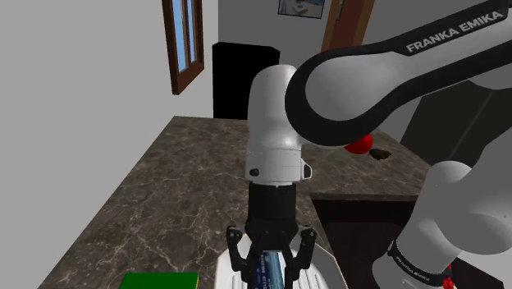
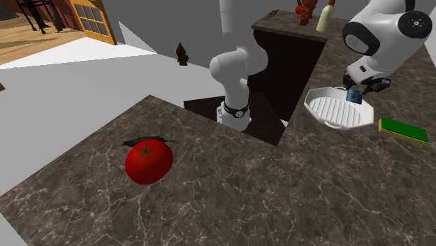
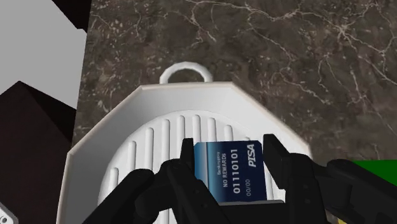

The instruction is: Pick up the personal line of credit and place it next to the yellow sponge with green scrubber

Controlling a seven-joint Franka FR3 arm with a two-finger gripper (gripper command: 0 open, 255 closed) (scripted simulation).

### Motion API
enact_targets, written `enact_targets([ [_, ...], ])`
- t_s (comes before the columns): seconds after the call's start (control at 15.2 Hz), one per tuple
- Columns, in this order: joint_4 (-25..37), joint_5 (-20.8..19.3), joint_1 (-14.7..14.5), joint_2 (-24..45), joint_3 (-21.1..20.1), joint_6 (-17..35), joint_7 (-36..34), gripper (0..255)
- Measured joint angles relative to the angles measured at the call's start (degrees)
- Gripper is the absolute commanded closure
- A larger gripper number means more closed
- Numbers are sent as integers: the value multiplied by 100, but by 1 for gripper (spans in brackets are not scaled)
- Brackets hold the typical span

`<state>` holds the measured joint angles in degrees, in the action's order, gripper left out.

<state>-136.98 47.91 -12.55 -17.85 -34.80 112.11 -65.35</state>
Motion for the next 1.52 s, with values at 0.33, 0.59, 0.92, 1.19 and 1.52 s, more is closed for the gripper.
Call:
enact_targets([
  [0.33, 754, -277, -95, 959, -600, 657, -702, 255],
  [0.59, 1522, -874, -265, 1896, -971, 1139, -1466, 255],
  [0.92, 2282, -1677, -678, 2874, -1095, 1568, -2281, 255],
  [1.19, 2226, -1775, -754, 3098, -1068, 1816, -2257, 255],
  [1.52, 2058, -1825, -837, 3338, -1040, 2177, -2155, 255],
])
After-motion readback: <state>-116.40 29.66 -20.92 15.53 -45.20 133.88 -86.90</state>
